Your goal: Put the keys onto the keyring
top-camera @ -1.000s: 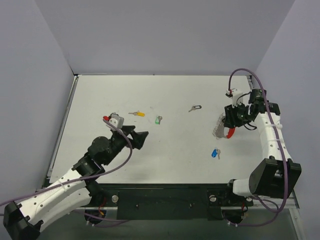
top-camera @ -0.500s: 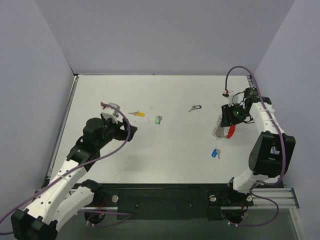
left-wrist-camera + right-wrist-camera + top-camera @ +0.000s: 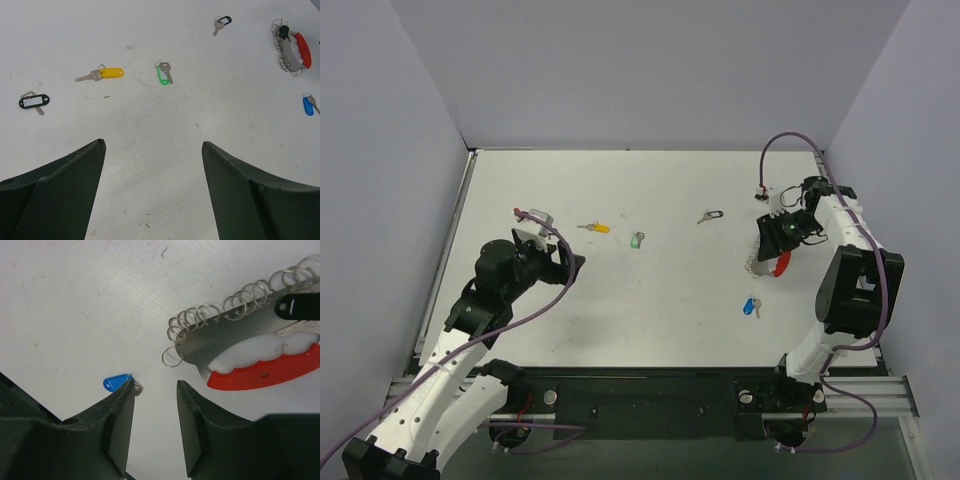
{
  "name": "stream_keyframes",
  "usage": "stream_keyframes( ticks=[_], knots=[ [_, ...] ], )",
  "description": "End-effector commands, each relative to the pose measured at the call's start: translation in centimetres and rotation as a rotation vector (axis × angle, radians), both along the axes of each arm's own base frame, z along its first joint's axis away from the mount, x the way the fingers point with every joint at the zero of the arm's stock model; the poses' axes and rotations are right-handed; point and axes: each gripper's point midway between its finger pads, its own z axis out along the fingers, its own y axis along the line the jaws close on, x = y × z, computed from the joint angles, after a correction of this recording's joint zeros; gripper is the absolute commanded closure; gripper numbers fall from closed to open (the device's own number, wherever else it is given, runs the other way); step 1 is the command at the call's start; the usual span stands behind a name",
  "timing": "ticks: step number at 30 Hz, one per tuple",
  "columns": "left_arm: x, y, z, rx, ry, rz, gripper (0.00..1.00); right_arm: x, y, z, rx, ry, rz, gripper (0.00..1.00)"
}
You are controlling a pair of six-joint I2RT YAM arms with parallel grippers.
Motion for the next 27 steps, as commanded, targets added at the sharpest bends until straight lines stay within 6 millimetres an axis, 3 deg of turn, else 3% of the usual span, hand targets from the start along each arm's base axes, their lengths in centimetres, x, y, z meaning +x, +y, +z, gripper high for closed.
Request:
stream_keyframes(
  ticks=[1, 5, 7, 9, 11, 13, 15, 21, 27],
  knots=[
    [0.1, 0.1, 0.7, -0.009, -0.029, -0.019, 0.12, -3.8, 1.7, 0.0, -0.019, 0.034, 0.287, 0.65],
    [0.1, 0.2, 0.7, -0.017, -0.031, -0.019, 0.12, -4.8, 2.0, -0.8, -0.031, -0.038, 0.424, 0.64],
    [0.2, 0.2, 0.7, -0.019, -0.028, -0.020, 0.12, -5.5, 2.2, -0.7, -0.036, -0.149, 0.619, 0.60],
    [0.2, 0.2, 0.6, -0.018, -0.024, -0.018, 0.12, -6.4, 1.8, -0.6, -0.075, -0.230, 0.833, 0.47],
    [0.3, 0.2, 0.3, -0.015, -0.017, -0.017, 0.12, -6.1, 0.2, -0.7, -0.164, -0.264, 0.970, 0.44],
    [0.3, 0.2, 0.3, -0.016, -0.015, -0.021, 0.12, -5.3, -0.7, -0.5, -0.196, -0.261, 1.014, 0.43],
    [0.4, 0.3, 0.1, -0.011, -0.012, -0.013, 0.12, -5.2, -0.5, -0.4, -0.162, -0.284, 1.070, 0.44],
    [0.5, 0.5, -0.1, -0.006, -0.008, -0.005, 0.12, -4.8, 0.6, -3.4, -0.194, -0.368, 1.219, 0.48],
    [0.6, 0.6, -0.3, -0.004, 0.000, -0.005, 0.12, -3.6, -0.1, -5.1, -0.279, -0.347, 1.262, 0.56]
  ],
)
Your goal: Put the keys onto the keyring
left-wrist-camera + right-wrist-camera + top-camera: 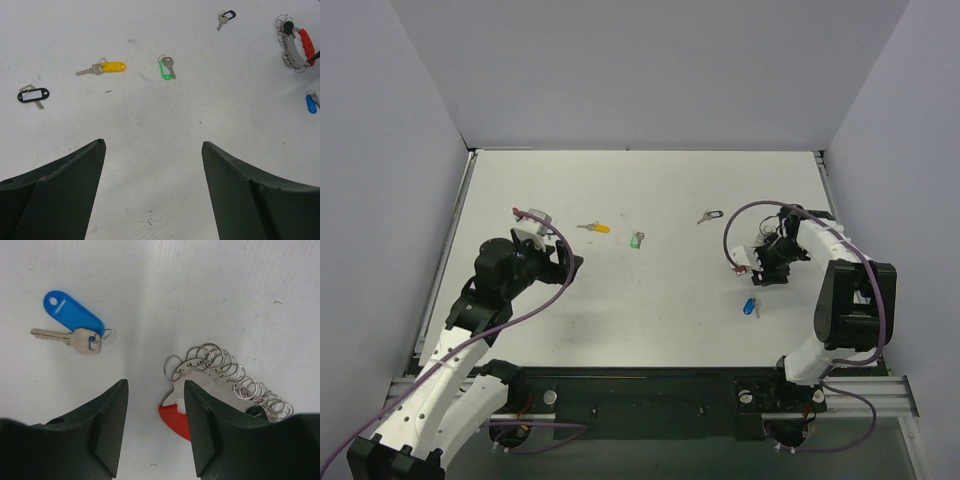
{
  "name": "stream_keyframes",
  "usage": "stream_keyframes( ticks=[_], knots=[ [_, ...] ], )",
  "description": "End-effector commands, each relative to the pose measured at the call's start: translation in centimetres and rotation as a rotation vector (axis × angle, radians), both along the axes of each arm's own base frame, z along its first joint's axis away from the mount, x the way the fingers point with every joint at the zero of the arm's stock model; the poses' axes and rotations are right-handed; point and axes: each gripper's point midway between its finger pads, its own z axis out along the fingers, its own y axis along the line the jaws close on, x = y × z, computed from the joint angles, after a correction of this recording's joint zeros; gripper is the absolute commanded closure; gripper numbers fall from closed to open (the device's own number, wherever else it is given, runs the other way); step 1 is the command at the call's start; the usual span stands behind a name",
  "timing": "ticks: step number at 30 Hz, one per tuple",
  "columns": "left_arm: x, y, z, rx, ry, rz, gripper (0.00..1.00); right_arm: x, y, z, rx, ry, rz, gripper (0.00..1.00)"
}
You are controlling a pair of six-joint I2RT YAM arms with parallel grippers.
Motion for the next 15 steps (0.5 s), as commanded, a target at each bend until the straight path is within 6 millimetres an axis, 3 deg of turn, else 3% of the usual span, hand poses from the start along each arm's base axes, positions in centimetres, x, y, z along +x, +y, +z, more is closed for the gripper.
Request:
stream_keyframes(
  ticks=[1, 15],
  knots=[
    [0.3, 0.1, 0.6, -0.003, -0.026, -0.004, 0.12, 1.0, -0.5, -1.0, -0.057, -0.036, 0.068, 0.57],
    [0.4, 0.0, 0.5, -0.010, -0.019, -0.014, 0.12, 1.4, -0.2, -3.4, -0.124, -0.034, 0.115, 0.69]
  ],
)
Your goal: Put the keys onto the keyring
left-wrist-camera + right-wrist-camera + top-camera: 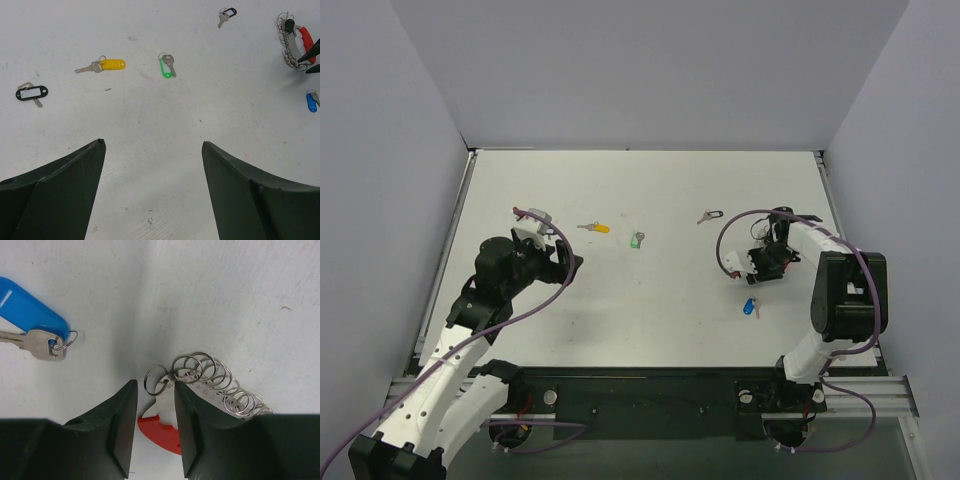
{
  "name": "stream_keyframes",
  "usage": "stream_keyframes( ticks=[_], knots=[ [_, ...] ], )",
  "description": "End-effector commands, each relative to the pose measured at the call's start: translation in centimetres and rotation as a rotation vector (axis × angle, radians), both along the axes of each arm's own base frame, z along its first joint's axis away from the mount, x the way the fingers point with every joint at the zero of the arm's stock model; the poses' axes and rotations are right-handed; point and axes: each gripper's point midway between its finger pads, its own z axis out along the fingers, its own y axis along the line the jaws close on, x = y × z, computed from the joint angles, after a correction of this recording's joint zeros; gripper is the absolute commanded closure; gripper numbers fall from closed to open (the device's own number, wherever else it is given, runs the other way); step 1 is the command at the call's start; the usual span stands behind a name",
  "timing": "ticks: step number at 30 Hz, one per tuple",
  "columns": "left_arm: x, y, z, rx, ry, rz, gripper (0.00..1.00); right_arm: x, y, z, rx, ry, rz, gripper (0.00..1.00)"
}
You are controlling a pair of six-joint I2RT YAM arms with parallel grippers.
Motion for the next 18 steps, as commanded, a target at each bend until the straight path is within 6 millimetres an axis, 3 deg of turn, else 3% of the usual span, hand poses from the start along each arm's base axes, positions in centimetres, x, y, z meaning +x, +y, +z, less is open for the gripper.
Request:
stream_keyframes(
  ticks=[1, 12, 16, 18],
  knots=[
    [0.2, -0.1, 0.6, -0.007, -0.026, -0.014, 0.12, -1.0, 0.1, -0.8, -0.025, 0.038, 0.032, 0.69],
    [0.2, -0.2, 0.6, -0.009, -0.026, -0.019, 0.12, -1.2, -0.2, -1.0, -0.036, 0.038, 0.017, 0.88],
    [0.2, -0.1, 0.6, -0.008, -0.026, -0.016, 0.12, -0.8, 0.2, -0.5, -0.011, 0.021, -0.007, 1.00],
    [0.2, -0.2, 0.6, -0.008, -0.026, -0.017, 0.12, -0.3, 0.6, 0.3, 0.017, -0.002, -0.036, 1.00]
  ],
)
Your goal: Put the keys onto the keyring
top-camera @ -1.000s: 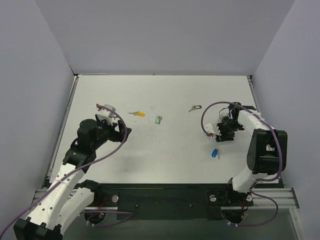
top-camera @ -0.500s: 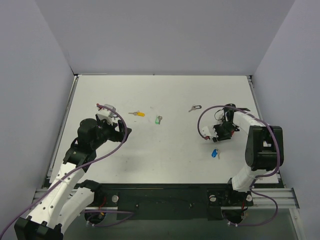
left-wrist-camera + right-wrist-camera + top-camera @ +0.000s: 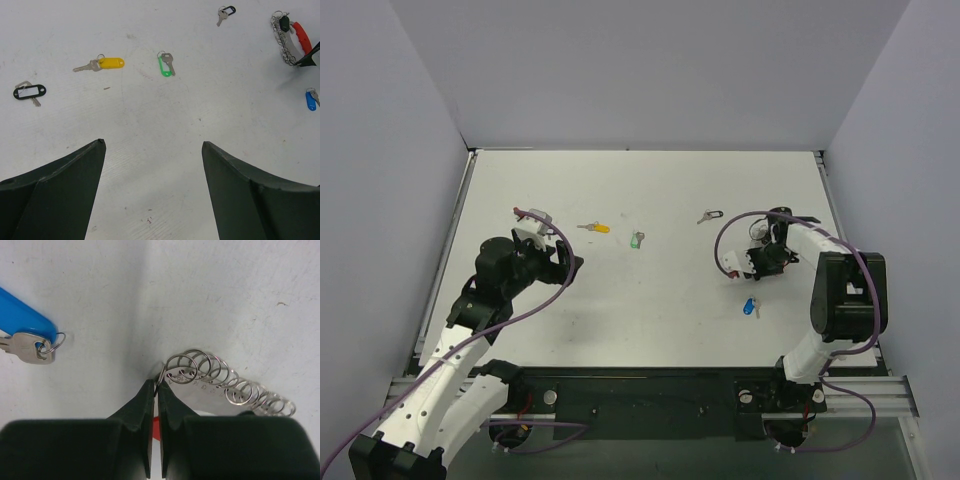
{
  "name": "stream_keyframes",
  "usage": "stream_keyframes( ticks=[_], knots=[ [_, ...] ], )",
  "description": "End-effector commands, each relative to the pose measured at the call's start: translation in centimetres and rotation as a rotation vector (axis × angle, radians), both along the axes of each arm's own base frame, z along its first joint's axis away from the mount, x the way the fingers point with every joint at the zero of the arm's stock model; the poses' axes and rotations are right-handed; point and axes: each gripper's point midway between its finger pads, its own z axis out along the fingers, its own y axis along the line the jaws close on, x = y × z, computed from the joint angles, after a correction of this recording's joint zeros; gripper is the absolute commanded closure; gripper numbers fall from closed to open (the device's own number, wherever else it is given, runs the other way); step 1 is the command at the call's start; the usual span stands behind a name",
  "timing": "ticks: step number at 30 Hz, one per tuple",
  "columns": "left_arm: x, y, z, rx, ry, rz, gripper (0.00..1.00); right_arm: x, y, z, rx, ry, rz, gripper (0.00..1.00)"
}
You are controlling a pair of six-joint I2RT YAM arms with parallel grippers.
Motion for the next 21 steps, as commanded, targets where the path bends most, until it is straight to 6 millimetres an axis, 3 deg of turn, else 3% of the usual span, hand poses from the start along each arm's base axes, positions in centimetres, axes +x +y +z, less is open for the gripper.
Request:
stream_keyframes(
  ticks=[1, 9, 21],
  knots=[
    [0.3, -0.1, 0.9, -0.008, -0.034, -0.012, 0.12, -0.6, 0.8, 1.2, 0.058, 0.015, -0.064, 1.00],
    [0.3, -0.2, 1.0, -0.012, -0.037, -0.014, 0.12, 1.9, 1.4, 6.3, 0.241, -0.053, -0.295, 1.00],
    [0.1, -0.5, 0.9, -0.021, -0.042, -0.033, 0.12, 3.9, 2.4, 13.8, 0.466, -0.087, -0.545, 1.00]
  ],
)
